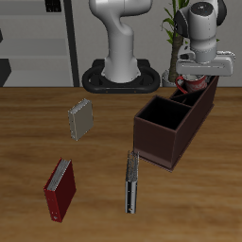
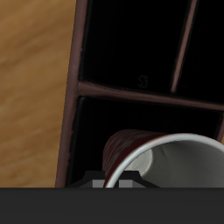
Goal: Place the red mug into the left desk caddy's left compartment
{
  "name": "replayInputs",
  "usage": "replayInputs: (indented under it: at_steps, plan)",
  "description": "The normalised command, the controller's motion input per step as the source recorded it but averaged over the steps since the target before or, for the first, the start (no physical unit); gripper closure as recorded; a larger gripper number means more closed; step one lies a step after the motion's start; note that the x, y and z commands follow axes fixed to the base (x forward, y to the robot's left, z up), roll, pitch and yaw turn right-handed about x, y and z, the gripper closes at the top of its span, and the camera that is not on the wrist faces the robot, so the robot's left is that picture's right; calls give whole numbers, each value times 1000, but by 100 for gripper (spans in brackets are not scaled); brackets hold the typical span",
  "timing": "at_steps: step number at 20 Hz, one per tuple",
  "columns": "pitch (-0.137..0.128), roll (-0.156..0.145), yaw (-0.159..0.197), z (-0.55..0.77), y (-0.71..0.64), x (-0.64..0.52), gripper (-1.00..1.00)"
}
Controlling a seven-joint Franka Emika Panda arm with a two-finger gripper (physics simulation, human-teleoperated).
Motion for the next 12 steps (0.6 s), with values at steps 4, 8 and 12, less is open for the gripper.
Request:
replayInputs:
  at_steps: [4,8,12]
  plan:
    - [124,70,7,-728,294,-162,100]
    - [68,20,54,-520,162,80,100]
    - [73,87,13,-283,113,23,-100]
